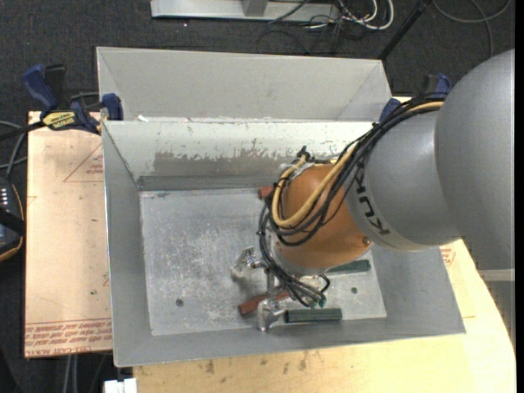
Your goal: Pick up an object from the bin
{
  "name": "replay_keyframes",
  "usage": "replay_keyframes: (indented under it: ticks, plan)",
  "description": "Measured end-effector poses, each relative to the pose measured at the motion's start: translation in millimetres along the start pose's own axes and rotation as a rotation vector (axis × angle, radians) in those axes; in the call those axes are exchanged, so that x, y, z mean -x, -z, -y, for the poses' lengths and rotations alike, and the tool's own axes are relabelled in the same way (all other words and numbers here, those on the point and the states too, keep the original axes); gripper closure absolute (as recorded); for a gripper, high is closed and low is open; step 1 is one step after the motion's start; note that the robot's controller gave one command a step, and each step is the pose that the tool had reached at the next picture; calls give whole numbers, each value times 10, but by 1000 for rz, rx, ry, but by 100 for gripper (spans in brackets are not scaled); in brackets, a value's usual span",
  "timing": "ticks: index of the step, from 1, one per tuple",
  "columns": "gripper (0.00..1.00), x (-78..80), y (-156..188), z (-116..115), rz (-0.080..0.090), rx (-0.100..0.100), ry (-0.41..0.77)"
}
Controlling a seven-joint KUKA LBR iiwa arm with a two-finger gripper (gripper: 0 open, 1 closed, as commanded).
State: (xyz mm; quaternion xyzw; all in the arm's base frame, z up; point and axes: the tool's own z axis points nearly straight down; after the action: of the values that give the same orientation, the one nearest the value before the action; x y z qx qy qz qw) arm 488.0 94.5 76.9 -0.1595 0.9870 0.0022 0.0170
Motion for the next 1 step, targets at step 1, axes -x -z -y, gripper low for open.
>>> replay_keyframes:
  ticks: [1]
  plan:
    - [100, -29, 4, -9, -15, 2, 2]
